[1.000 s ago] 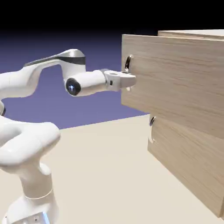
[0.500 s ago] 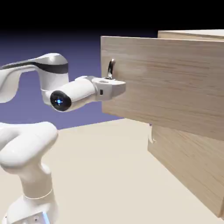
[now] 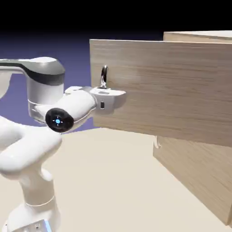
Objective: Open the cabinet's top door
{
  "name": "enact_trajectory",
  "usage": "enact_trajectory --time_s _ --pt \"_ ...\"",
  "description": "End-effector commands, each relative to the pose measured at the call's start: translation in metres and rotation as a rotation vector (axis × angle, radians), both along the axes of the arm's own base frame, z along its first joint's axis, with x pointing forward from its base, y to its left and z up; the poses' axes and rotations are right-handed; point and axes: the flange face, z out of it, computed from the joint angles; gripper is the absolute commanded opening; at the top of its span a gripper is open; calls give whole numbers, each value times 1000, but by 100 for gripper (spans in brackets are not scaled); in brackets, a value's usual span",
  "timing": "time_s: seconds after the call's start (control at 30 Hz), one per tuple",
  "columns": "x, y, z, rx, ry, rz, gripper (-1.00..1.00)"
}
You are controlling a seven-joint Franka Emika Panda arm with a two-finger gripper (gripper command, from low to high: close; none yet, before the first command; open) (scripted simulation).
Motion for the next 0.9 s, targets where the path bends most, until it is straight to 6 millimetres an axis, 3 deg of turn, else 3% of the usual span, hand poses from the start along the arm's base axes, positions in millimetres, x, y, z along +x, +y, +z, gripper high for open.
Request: enact_trajectory --time_s 0.0,0.43,0.67,0.87 --pt "-3 -9 0 0 0 17 -100" --pt "-35 -132 0 0 0 268 -100" --pt "-39 -197 0 0 0 395 -100" --pt "-37 -238 0 0 0 476 -100"
